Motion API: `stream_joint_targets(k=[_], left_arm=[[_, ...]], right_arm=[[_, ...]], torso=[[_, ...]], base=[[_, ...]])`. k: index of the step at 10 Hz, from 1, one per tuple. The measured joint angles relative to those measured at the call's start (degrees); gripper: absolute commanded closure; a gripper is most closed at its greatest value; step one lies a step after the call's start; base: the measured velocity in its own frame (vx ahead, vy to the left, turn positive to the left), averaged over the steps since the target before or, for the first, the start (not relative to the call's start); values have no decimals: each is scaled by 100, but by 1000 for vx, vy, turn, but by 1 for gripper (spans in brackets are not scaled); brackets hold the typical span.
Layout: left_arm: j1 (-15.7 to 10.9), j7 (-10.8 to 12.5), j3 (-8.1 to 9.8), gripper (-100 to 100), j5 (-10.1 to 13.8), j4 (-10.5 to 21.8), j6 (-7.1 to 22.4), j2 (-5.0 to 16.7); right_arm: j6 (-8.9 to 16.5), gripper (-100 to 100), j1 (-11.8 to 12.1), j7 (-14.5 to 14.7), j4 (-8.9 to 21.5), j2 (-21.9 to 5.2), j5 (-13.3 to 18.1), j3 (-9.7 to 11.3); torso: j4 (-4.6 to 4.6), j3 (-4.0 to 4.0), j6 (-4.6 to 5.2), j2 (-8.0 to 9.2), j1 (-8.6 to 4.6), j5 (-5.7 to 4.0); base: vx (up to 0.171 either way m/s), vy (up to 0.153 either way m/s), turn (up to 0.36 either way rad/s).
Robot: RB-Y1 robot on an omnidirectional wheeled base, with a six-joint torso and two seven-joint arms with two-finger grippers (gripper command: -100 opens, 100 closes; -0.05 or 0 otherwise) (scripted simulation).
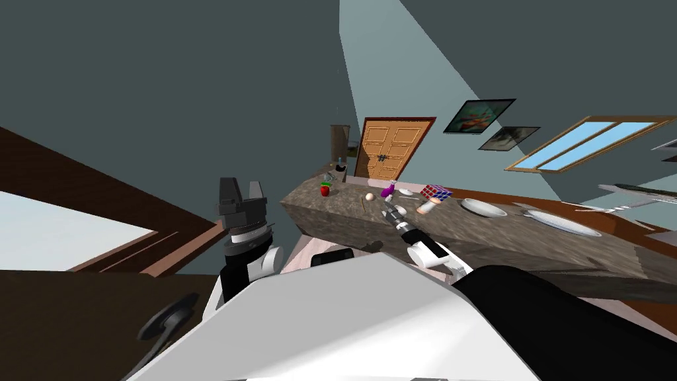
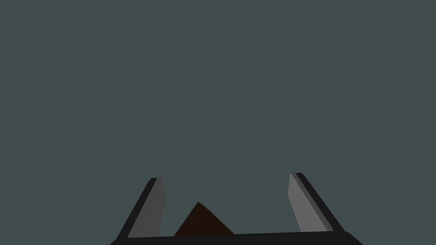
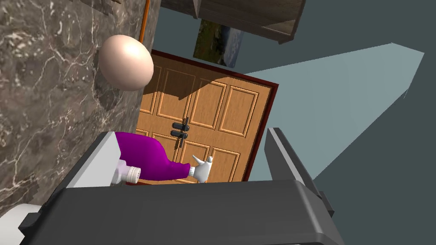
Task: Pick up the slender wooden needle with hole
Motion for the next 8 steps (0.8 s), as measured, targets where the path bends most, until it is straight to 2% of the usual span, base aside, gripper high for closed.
stream_joint_targets(k=[3, 8], left_arm=[[-1, 0, 0, 0, 0, 0, 0, 0], [1, 0, 0, 0, 0, 0, 0, 0]], right_arm=[[331, -100, 249, -63, 84, -515, -355, -169], [805, -100, 442, -108, 301, -1275, -808, -251]], torso=[[-1, -1, -4, -1, 2, 1], [-3, -7, 1, -12, 1, 0]], base=[[-48, -27, 184], [-40, -27, 221]])
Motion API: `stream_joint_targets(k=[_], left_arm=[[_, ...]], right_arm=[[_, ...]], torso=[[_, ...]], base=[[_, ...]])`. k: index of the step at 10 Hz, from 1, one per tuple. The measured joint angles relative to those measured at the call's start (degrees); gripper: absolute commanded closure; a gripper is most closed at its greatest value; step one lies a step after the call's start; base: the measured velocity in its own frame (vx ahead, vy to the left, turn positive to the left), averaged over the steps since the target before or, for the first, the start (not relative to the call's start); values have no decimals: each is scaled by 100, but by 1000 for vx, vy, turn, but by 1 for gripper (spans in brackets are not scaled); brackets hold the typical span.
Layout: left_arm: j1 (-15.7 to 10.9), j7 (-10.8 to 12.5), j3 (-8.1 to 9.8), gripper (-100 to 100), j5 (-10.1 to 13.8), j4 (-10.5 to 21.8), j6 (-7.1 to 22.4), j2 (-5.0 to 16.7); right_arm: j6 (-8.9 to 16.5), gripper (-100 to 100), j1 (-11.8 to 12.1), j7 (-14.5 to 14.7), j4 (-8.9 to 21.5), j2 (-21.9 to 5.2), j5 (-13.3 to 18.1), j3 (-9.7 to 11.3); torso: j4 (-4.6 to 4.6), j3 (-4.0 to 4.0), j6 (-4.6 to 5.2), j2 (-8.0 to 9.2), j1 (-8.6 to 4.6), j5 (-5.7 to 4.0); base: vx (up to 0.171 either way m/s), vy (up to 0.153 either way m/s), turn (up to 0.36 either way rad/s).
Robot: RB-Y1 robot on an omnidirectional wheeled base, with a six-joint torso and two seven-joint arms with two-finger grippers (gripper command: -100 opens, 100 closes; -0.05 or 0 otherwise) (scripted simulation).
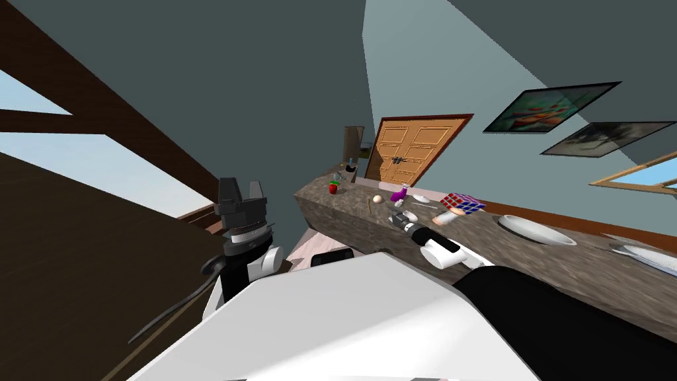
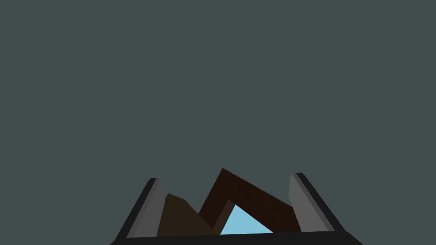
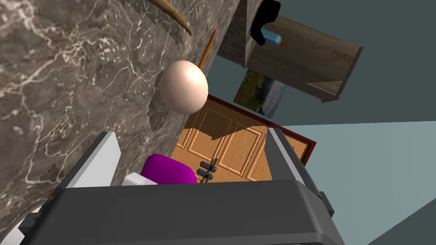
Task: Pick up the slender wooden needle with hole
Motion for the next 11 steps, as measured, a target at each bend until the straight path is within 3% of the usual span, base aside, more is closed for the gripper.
stream_joint_targets(k=[8, 11], left_arm=[[1, 0, 0, 0, 0, 0, 0, 0], [0, 0, 0, 0, 0, 0, 0, 0]], right_arm=[[722, -100, 378, -71, 217, -1210, -784, -40], [941, -100, 458, -85, 351, -1695, -1110, 52]], torso=[[-2, -5, 2, -8, -2, -1], [-3, -9, -3, -15, 0, -1]], base=[[-26, -27, 205], [-10, -26, 186]])
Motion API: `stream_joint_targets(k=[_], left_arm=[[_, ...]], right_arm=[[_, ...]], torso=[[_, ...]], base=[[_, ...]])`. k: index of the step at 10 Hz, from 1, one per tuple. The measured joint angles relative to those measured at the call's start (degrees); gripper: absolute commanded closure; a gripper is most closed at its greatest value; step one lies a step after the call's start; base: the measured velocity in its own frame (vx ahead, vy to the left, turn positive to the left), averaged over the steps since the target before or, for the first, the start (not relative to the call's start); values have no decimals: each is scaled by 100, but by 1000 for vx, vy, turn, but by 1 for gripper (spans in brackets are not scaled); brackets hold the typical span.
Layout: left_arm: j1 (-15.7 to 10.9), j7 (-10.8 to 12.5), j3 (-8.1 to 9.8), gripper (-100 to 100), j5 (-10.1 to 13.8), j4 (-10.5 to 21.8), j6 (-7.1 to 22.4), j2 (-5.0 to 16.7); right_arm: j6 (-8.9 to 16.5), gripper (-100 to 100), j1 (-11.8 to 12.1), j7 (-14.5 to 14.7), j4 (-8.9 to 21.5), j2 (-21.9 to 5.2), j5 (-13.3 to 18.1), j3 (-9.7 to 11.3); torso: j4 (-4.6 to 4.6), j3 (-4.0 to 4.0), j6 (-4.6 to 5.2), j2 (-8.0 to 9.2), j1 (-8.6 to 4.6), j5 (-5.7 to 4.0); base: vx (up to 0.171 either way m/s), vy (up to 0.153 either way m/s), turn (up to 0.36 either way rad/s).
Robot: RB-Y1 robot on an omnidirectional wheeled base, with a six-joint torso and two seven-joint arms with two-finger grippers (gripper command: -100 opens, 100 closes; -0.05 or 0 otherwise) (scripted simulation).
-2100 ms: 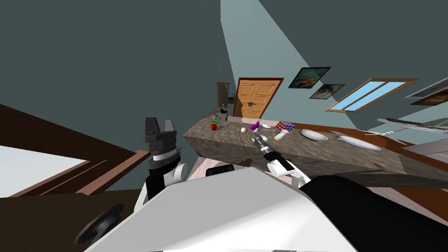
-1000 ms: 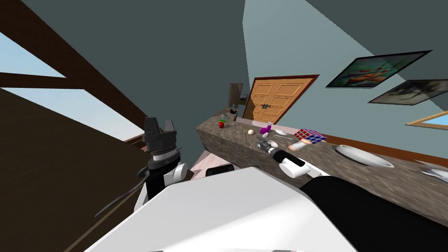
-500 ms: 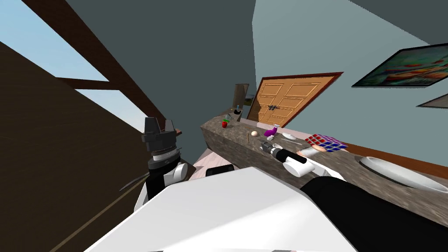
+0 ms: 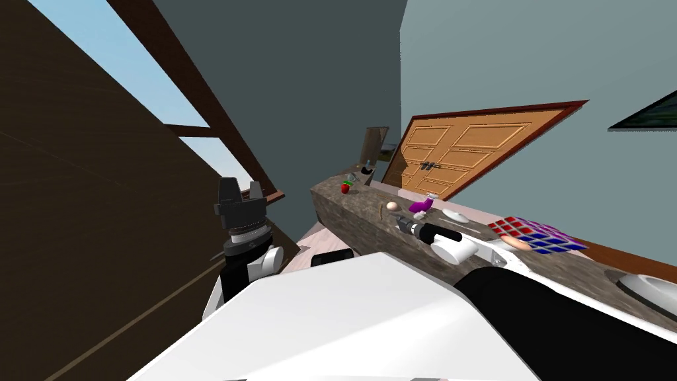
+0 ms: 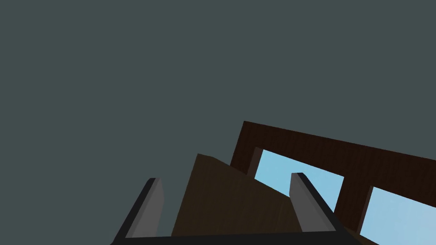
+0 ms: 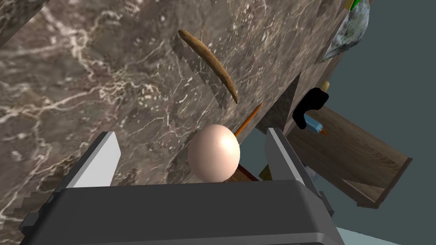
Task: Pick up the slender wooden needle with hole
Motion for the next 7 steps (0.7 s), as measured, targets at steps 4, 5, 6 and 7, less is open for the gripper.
stream_joint_targets(k=[4, 5, 6, 7], left_arm=[[0, 0, 0, 0, 0, 0, 0, 0], [1, 0, 1, 0, 0, 0, 0, 0], [0, 0, 0, 0, 0, 0, 0, 0], [1, 0, 1, 0, 0, 0, 0, 0]], right_arm=[[323, -100, 48, -10, 88, -562, -346, 127], [387, -100, 65, -16, 102, -704, -421, 142], [446, -100, 98, -13, 140, -880, -553, 190], [497, -100, 100, -13, 156, -1005, -618, 218]], torso=[[-1, -3, 0, -4, -1, 0], [-1, -2, 8, -4, -1, 0], [-1, -4, 1, -6, -3, -1], [-1, -3, 9, -6, -3, -1]], base=[[-5, -30, 204], [1, -35, 267], [1, -36, 126], [0, -30, 264]])
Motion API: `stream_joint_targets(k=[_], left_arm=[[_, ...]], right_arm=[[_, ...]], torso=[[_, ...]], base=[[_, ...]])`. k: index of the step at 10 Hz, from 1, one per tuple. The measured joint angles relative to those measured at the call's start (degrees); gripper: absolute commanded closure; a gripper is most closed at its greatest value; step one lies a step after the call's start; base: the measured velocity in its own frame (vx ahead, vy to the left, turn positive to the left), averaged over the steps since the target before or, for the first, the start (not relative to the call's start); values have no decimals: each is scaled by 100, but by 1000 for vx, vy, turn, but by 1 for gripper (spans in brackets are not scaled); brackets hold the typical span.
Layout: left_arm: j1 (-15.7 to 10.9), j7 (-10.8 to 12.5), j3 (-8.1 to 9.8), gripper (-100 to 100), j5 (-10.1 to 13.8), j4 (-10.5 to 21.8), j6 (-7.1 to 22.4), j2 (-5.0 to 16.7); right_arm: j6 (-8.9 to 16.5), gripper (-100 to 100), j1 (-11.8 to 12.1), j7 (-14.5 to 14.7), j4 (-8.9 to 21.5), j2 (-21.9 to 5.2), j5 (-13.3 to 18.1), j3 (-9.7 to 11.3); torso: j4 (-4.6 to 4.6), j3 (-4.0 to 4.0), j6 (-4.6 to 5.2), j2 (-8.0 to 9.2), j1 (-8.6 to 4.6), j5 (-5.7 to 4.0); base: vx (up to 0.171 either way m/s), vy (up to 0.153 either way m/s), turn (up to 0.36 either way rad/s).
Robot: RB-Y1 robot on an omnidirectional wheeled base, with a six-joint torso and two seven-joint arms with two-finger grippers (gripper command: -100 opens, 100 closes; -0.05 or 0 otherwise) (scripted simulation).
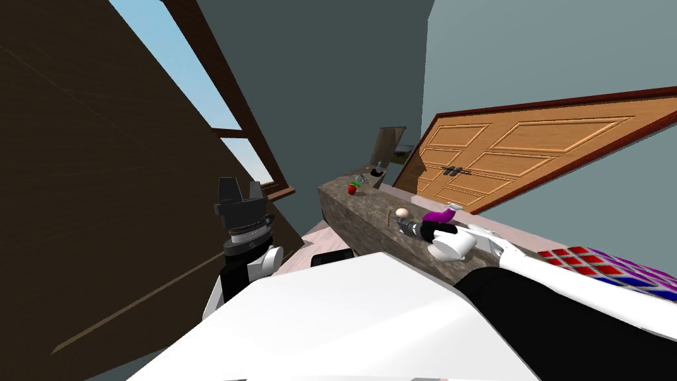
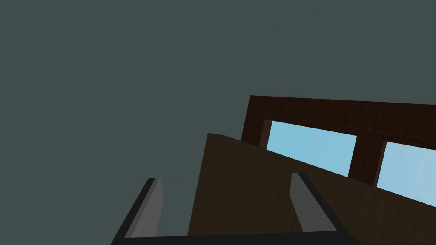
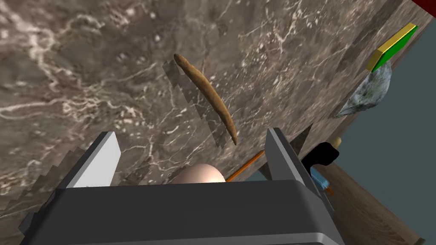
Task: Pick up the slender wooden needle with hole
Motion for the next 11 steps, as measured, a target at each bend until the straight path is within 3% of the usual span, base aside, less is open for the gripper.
stream_joint_targets(k=[5, 11], left_arm=[[-1, 0, 0, 0, 0, 0, 0, 0], [0, 0, 0, 0, 0, 0, 0, 0]], right_arm=[[361, -100, 77, -13, 52, -669, -411, 191], [765, -100, 120, 6, 160, -1553, -1014, 578]], torso=[[0, -1, -4, -1, -2, 0], [-1, -4, -1, -6, -13, -3]], base=[[0, -38, 171], [3, -61, 249]])
